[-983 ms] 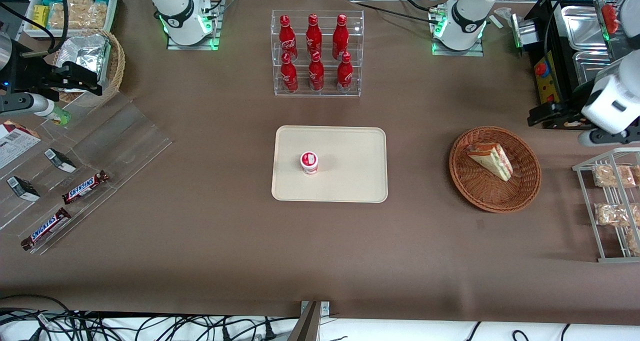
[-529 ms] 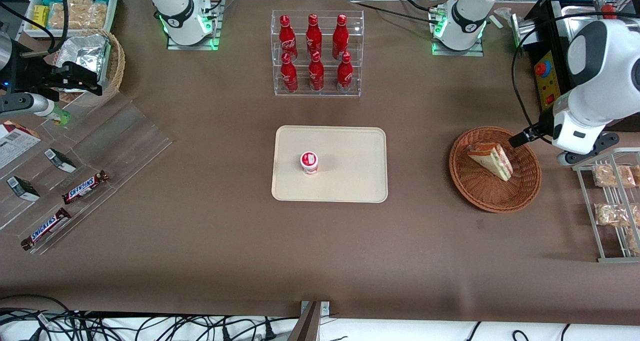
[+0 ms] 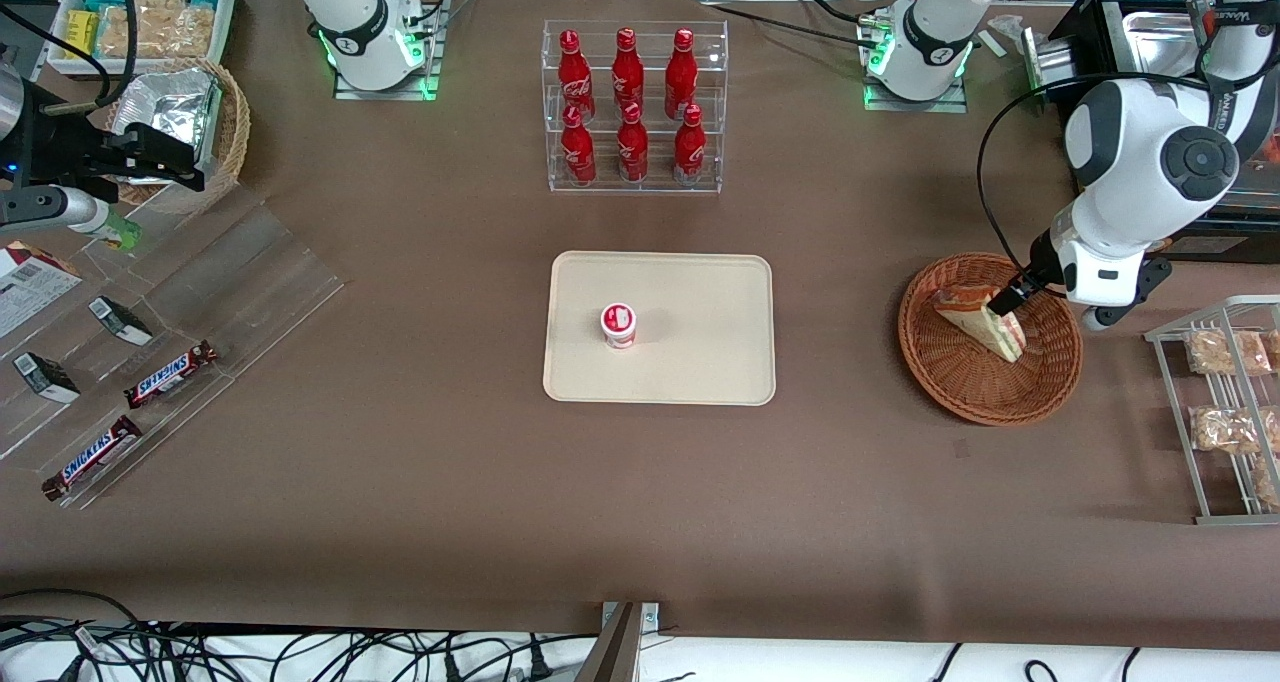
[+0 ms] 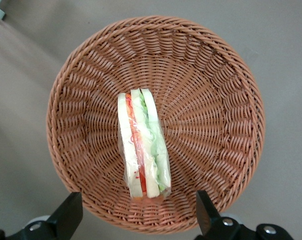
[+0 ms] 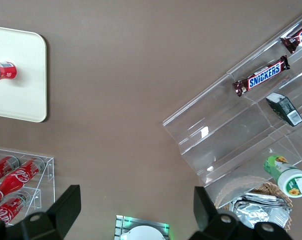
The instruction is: Place sandwich from basket to tray
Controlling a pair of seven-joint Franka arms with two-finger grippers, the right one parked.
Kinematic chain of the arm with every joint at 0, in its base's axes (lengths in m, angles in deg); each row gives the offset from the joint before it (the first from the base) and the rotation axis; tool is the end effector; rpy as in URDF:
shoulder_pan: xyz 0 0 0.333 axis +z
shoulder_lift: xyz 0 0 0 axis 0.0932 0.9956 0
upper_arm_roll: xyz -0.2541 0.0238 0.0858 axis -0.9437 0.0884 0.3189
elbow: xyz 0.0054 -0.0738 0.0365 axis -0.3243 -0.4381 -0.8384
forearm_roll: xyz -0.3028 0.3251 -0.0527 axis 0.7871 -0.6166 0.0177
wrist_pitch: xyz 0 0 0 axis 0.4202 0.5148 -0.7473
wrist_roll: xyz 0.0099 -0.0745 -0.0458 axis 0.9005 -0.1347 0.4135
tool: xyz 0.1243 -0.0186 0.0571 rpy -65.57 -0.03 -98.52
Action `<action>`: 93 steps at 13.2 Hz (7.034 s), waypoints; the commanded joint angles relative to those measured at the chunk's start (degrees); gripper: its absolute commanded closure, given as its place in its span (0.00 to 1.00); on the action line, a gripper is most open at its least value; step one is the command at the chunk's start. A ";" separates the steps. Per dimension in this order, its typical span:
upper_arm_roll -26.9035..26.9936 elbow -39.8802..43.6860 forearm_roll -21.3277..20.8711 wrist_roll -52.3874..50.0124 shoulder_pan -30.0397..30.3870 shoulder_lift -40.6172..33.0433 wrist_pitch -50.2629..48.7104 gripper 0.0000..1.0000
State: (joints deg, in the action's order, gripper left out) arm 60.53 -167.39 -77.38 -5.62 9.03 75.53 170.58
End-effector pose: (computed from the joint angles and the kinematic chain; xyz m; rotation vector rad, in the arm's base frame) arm 0.5629 0.0215 0.2121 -2.9164 -1.0794 -0.0108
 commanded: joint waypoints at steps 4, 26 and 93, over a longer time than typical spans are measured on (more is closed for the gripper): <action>-0.35 -6.76 -1.31 -3.00 1.07 1.32 12.34 0.00; -1.31 5.75 -5.88 -0.21 0.63 3.00 -3.92 1.00; -29.44 45.96 -4.31 14.20 8.43 13.82 -36.41 0.00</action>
State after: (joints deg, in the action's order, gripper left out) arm 31.54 -120.42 -84.26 4.83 14.66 92.01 135.49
